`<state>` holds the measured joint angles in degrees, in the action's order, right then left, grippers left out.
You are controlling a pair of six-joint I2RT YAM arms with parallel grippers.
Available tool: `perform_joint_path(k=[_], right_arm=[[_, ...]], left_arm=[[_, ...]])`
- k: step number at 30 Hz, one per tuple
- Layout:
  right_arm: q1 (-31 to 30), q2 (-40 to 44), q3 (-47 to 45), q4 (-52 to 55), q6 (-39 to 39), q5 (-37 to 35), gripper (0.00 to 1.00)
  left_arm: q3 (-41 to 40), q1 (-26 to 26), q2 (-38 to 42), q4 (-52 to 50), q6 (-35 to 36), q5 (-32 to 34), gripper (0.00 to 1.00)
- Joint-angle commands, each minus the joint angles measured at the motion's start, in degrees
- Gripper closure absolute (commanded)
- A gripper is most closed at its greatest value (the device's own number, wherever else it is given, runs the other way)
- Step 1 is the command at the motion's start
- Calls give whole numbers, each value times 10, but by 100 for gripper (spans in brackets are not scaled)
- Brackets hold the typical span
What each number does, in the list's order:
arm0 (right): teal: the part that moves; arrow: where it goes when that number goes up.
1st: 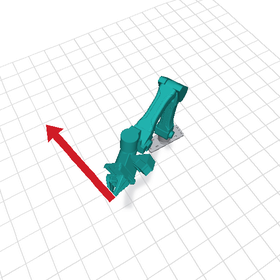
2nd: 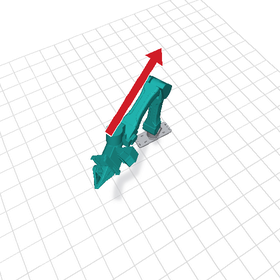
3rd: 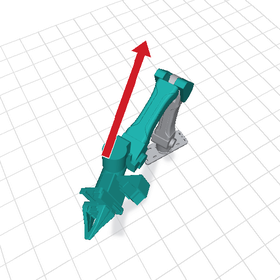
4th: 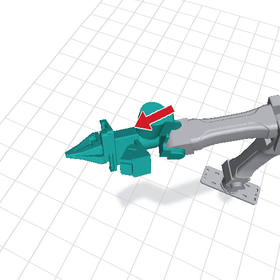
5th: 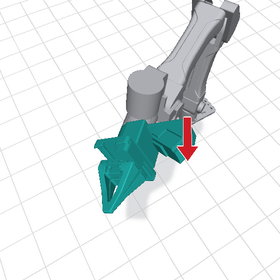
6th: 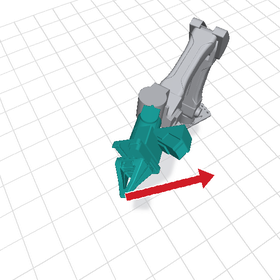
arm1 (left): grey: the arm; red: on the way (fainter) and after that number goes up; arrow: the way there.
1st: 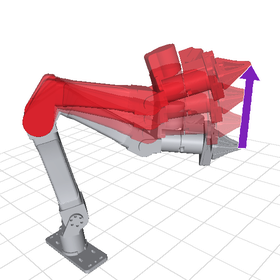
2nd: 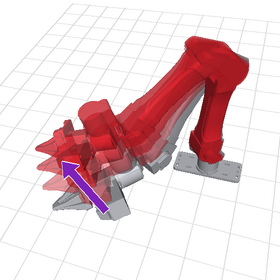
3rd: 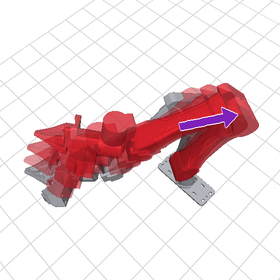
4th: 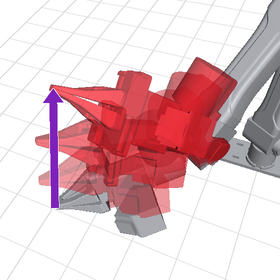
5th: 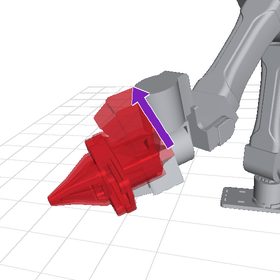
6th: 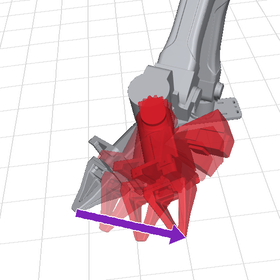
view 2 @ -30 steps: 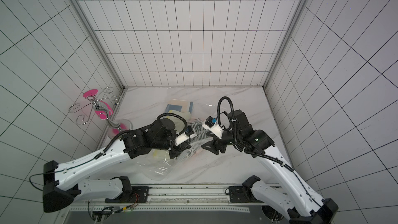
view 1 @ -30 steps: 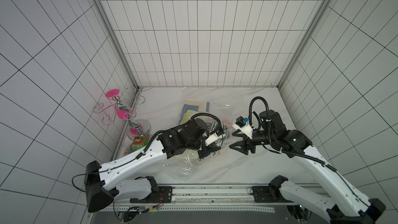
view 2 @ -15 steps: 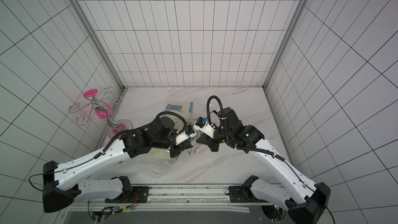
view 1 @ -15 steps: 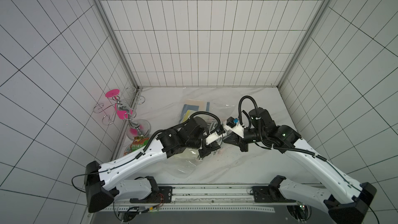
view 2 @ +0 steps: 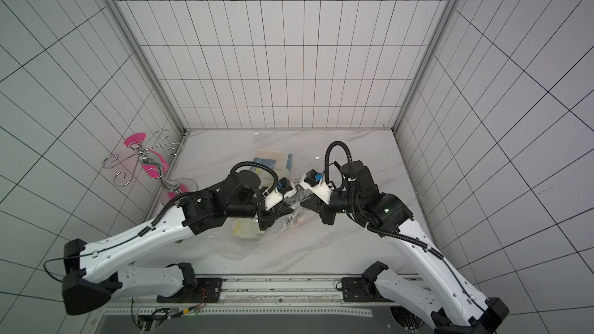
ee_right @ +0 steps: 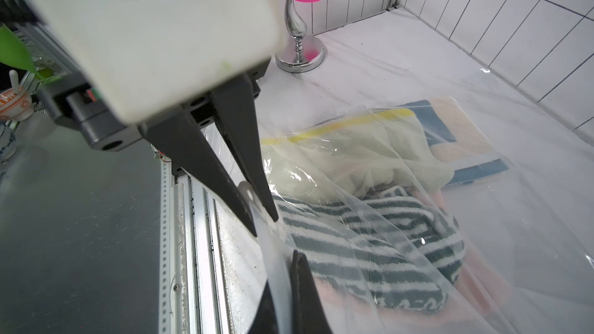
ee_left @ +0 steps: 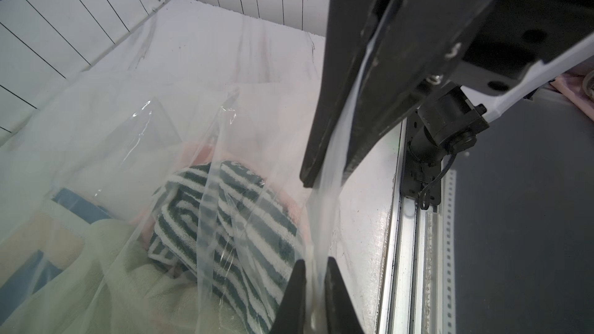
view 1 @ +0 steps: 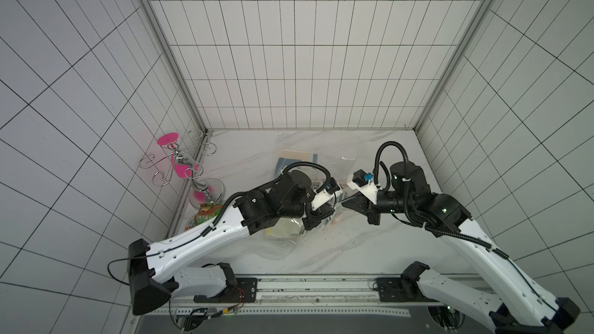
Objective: Place the folded towel into the vacuum bag
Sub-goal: Close the vacuum bag at the center of the board.
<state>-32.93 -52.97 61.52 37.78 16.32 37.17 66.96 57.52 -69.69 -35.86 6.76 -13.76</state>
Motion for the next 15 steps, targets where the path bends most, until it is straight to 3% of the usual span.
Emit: perform_joint_path(k=[1,7,11,15], right_arm=[[29,37,20,-100,-33,4,100],[27,24,9,-130,-65,29,100],[5,16,2,-140,-74,28,100],[-5,23,-15,-151,-81,20,100]], left_arm=[[-22,5,-4,-156,-13,58,90],[7,22,-13,-178,-5,71,89],[36,22,-19,-169,-21,57,72],[26,22,-10,-95,-49,32,58]])
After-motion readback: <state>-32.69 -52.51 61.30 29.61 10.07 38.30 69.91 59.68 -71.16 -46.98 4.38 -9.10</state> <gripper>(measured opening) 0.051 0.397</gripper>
